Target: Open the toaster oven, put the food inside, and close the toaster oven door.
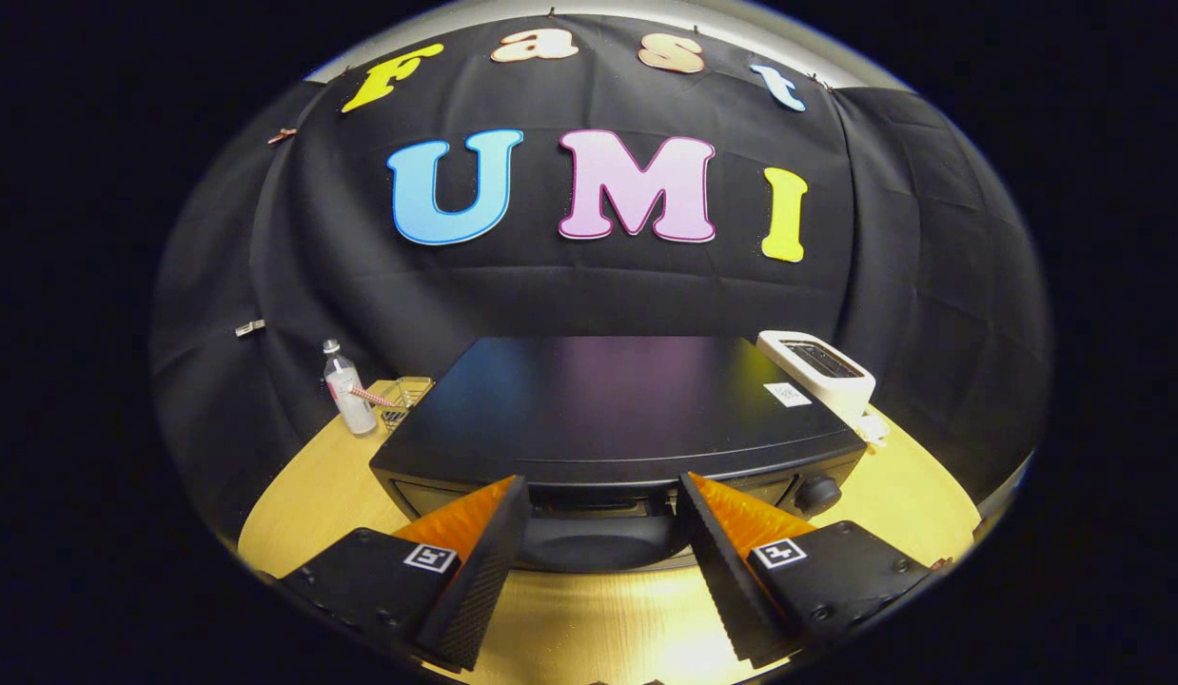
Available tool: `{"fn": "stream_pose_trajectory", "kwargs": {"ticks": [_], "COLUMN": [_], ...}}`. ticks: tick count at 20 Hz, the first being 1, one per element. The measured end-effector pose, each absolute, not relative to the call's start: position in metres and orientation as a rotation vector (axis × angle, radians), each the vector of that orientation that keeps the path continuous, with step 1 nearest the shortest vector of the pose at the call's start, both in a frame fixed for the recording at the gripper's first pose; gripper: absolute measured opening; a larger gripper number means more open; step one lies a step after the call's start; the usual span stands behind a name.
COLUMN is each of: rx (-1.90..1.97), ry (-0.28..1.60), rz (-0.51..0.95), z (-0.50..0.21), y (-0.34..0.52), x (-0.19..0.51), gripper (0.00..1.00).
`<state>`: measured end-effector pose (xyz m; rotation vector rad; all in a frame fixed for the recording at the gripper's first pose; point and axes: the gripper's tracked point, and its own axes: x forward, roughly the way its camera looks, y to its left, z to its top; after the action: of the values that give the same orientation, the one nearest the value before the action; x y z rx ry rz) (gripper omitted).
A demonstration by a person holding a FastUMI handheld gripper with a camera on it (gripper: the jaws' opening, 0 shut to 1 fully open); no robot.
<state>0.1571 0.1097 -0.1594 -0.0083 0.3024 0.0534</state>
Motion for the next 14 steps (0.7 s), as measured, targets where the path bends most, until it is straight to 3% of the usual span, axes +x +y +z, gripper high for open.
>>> {"fn": "stream_pose_trajectory", "kwargs": {"ticks": [14], "rx": [0.007], "ry": [0.328], "rz": [0.073], "z": [-0.172], "y": [0.106], "x": [0.124], "gripper": [0.97]}}
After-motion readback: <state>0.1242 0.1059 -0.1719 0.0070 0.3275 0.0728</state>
